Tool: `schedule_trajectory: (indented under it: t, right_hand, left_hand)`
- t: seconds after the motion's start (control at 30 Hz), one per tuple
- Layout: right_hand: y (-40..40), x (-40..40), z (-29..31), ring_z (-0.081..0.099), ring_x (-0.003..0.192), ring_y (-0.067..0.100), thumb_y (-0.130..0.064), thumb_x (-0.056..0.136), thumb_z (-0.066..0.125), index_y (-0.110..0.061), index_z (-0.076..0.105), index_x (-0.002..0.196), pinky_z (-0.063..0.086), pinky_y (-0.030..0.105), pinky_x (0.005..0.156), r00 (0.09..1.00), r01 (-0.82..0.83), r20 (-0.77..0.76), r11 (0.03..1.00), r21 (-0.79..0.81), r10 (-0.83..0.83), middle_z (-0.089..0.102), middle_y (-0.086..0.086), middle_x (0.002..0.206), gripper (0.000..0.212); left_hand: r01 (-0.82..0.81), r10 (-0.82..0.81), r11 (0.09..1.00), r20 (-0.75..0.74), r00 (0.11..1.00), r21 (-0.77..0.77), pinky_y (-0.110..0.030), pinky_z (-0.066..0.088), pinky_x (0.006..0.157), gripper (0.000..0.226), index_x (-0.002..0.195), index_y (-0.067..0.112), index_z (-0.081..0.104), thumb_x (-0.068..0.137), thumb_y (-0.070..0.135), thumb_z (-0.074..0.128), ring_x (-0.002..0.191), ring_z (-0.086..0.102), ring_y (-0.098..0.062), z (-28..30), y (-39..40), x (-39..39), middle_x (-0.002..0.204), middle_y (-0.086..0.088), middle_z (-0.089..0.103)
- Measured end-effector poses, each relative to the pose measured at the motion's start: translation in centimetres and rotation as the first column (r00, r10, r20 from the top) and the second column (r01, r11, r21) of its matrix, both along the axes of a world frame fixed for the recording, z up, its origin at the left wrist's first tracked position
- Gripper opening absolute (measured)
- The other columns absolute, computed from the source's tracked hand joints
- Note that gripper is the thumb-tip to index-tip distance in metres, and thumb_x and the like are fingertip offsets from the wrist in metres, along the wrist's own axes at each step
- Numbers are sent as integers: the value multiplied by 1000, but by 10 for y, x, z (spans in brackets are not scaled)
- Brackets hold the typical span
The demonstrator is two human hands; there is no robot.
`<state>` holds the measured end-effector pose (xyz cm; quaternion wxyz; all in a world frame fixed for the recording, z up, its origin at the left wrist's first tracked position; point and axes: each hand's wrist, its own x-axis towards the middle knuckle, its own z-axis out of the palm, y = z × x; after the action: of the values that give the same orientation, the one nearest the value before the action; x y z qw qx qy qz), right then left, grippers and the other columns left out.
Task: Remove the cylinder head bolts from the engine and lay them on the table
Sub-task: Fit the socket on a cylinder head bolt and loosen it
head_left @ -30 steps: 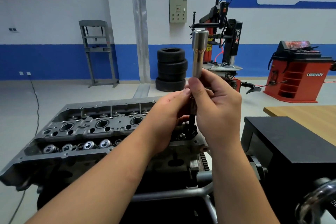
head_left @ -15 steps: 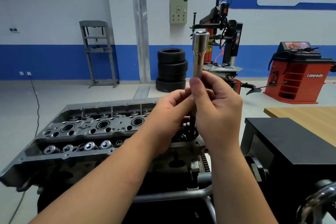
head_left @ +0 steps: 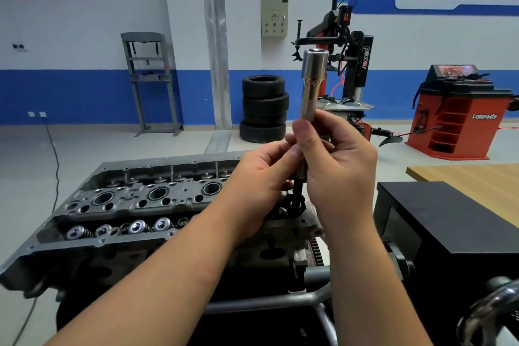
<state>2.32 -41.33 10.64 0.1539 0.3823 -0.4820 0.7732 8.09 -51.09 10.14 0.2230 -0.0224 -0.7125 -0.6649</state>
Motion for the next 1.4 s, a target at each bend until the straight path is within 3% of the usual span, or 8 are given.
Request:
schedule_trajectory:
  t: [0.23,0.37,0.6,0.87,1.0,1.1,1.23,1.4]
  right_hand:
    - [-1,1,1,73,78,17,-18,95,66,-17,66,115,60,33,68,998,-48,-35,997,-60,46,71,-7,86,20]
    - [-1,-2,0,73,82,23,-17,95,65,-14,65,120,58,32,74,997,-69,-28,995,-75,67,71,-1,89,25]
    - [-2,-4,-1,73,91,24,-25,100,57,-25,62,130,59,52,83,998,-52,-39,999,8,52,74,-1,94,31]
    - [-5,6,2,72,88,17,-30,92,71,-14,70,117,60,42,80,995,67,-84,995,67,-62,74,-4,96,30]
    - [-5,5,0,71,83,19,-23,93,69,-17,73,110,59,42,77,994,94,-57,995,22,-93,73,-5,89,18]
    - [-3,3,1,72,85,21,-21,96,65,-19,70,114,59,40,78,997,48,-64,999,9,-47,73,-2,89,19]
    - [-2,1,0,72,94,19,-23,98,58,-17,60,128,58,38,85,999,-45,-30,999,11,46,75,2,95,30]
    - [0,2,2,70,98,11,-26,101,53,-21,59,129,57,29,85,996,-55,-71,996,66,60,73,-4,99,28]
  left_hand:
    - [-6,6,999,10,1000,47,-45,50,91,59,120,6,70,91,54,53,96,68,-23,2,0,-1,113,-19,75]
    - [37,-38,999,72,997,11,-47,50,104,45,127,9,68,108,42,43,115,70,-29,1,0,-1,122,-16,74]
    - [14,-14,999,7,1000,43,-40,53,89,60,123,2,65,86,49,58,91,70,-16,1,1,-3,102,-7,75]
    - [-29,29,996,5,1000,79,-56,54,89,42,125,-2,62,95,27,69,94,67,-35,3,1,1,116,-33,67]
    - [-34,35,997,-3,999,66,-37,54,75,47,117,3,66,87,39,69,84,68,-24,0,-2,-1,97,-15,74]
    - [36,-37,999,27,999,36,-30,57,84,38,122,16,71,102,43,52,103,72,-18,-1,-2,-1,116,-8,77]
    - [45,-47,998,48,998,52,-43,51,103,38,125,18,69,111,38,39,121,68,-22,0,-2,-1,125,-9,74]
    - [14,-14,999,17,1000,42,-34,58,83,35,121,9,68,105,37,52,94,69,-21,0,-1,-1,110,-17,74]
